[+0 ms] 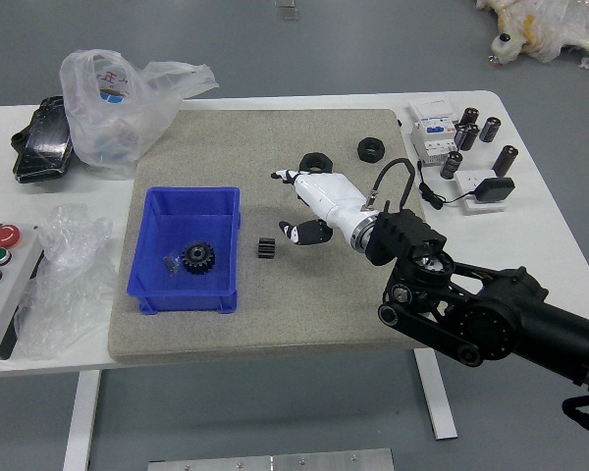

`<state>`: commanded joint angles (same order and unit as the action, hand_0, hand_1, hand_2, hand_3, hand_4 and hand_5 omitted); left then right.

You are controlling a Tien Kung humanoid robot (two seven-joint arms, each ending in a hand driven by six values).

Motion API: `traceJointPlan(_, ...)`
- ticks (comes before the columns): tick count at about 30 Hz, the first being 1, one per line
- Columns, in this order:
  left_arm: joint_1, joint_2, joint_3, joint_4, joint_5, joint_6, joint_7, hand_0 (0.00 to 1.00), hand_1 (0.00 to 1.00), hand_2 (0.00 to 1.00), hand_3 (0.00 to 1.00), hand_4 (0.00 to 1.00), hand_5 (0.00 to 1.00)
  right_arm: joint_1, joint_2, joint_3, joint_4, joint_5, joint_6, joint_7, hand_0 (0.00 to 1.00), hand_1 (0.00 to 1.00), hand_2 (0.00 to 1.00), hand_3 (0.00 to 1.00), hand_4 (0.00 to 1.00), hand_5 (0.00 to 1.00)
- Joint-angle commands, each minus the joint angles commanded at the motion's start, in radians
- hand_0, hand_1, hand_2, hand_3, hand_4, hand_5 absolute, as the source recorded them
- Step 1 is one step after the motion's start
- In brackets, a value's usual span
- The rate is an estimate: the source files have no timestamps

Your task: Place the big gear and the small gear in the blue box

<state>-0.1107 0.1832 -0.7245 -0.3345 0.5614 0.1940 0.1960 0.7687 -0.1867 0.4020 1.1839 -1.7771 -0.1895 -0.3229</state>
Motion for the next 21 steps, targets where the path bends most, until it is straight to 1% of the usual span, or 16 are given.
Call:
traceJointPlan(2, -0.001, 0.0, 0.0, 0.0, 0.0, 0.0, 0.0, 0.638, 0.642, 0.613, 0.696, 0.643, 0.276, 0.0, 0.007, -0.014, 0.001, 0.005, 0.009, -0.003, 0.412, 0.713, 0.853, 0.971, 0.863, 0.323)
traceJointPlan(3, -0.002, 0.0, 0.0, 0.0, 0.0, 0.0, -0.001, 0.638, 0.642, 0.613, 0.695, 0.642, 0.278, 0.0, 0.011, -0.024, 0.0, 0.01, 0.015, -0.005, 0.414, 0.716, 0.857, 0.97, 0.907, 0.369)
traceJointPlan(7, -0.002, 0.0, -0.001, 0.0, 0.002, -0.001, 0.001, 0.638, 0.642, 0.613, 0.695, 0.642, 0.278, 0.007, 0.025, -0.061, -0.009, 0.026, 0.028, -0.011, 0.414, 0.716, 0.857, 0.97, 0.907, 0.369)
traceJointPlan(8, -0.002, 0.0, -0.002, 0.0, 0.003, -0.001, 0.001, 0.638, 0.642, 0.613, 0.695, 0.642, 0.278, 0.011, 0.03, -0.073, -0.016, 0.032, 0.03, -0.012, 0.414, 0.716, 0.857, 0.97, 0.907, 0.369)
traceJointPlan(9, -0.001, 0.0, -0.002, -0.001, 0.005, -0.001, 0.002, 0.638, 0.641, 0.613, 0.695, 0.643, 0.277, 0.015, 0.036, -0.083, -0.023, 0.037, 0.031, -0.012, 0.411, 0.7, 0.812, 0.932, 0.916, 0.395)
traceJointPlan(11, -0.001, 0.0, -0.003, -0.001, 0.006, -0.001, 0.004, 0.638, 0.641, 0.613, 0.695, 0.643, 0.277, 0.021, 0.045, -0.098, -0.038, 0.046, 0.03, -0.011, 0.411, 0.7, 0.812, 0.932, 0.916, 0.395)
traceJointPlan(14, -0.002, 0.001, -0.004, -0.001, 0.007, -0.002, 0.004, 0.638, 0.641, 0.613, 0.695, 0.643, 0.277, 0.034, 0.065, -0.121, -0.077, 0.066, 0.022, -0.007, 0.411, 0.7, 0.812, 0.932, 0.916, 0.395)
traceJointPlan(15, -0.002, 0.001, -0.004, -0.001, 0.008, -0.002, 0.004, 0.638, 0.642, 0.613, 0.691, 0.642, 0.276, 0.038, 0.069, -0.125, -0.086, 0.071, 0.019, -0.006, 0.393, 0.631, 0.696, 0.831, 0.892, 0.39)
traceJointPlan(20, -0.004, 0.001, -0.005, -0.002, 0.011, -0.003, 0.004, 0.638, 0.642, 0.613, 0.691, 0.642, 0.276, 0.053, 0.083, -0.149, -0.13, 0.102, -0.006, 0.002, 0.393, 0.631, 0.696, 0.831, 0.892, 0.39)
traceJointPlan(21, -0.005, 0.002, -0.005, -0.002, 0.011, -0.003, 0.004, 0.638, 0.642, 0.613, 0.687, 0.64, 0.276, 0.054, 0.085, -0.154, -0.136, 0.105, -0.011, 0.003, 0.356, 0.555, 0.533, 0.654, 0.499, 0.166)
